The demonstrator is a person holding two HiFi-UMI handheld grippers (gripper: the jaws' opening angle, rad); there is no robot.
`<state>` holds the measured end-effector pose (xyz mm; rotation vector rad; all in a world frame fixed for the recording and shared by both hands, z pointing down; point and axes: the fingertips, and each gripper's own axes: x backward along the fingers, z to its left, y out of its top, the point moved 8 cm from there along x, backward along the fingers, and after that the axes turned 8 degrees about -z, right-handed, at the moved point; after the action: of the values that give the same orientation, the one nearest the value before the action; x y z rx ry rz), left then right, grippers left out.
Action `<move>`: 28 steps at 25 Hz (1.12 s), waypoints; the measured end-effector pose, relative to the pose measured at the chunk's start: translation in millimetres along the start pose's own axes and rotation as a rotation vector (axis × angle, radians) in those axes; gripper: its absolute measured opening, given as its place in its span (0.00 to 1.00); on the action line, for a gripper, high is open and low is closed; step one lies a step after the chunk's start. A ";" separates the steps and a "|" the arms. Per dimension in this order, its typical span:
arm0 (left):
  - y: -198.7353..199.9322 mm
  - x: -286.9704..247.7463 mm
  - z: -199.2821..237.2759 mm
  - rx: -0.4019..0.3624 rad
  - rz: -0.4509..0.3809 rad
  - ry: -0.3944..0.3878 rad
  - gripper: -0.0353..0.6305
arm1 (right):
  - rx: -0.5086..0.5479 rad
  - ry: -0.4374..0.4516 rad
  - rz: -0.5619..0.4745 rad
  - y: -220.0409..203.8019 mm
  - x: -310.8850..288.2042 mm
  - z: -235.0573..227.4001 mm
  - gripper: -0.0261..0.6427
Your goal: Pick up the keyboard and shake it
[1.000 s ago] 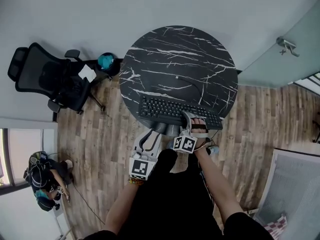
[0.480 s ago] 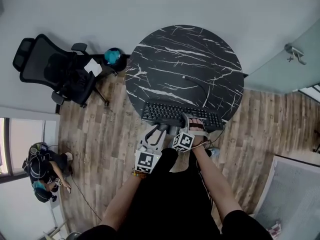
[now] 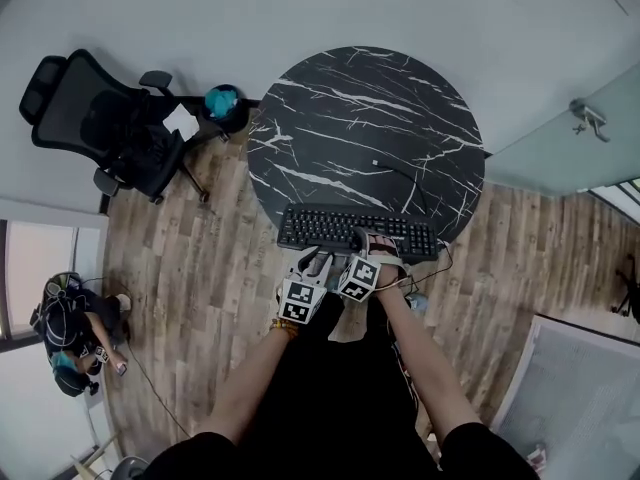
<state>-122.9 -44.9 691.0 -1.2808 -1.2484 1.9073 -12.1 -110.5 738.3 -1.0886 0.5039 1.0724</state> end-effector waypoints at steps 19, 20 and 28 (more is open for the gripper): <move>-49.9 -18.2 -1.0 0.055 0.150 -0.017 0.24 | 0.024 0.251 0.105 -9.2 -4.5 20.5 0.53; -52.7 -19.9 0.5 0.060 0.159 -0.008 0.24 | -0.011 0.286 0.104 -9.8 -3.5 20.6 0.53; -45.9 -20.8 13.6 0.044 0.156 0.014 0.24 | -0.280 0.304 0.028 -29.1 14.3 13.6 0.52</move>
<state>-129.6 -46.9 742.7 -1.4022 -1.1213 2.0181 17.8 -93.9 746.3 -1.5083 0.6232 1.0265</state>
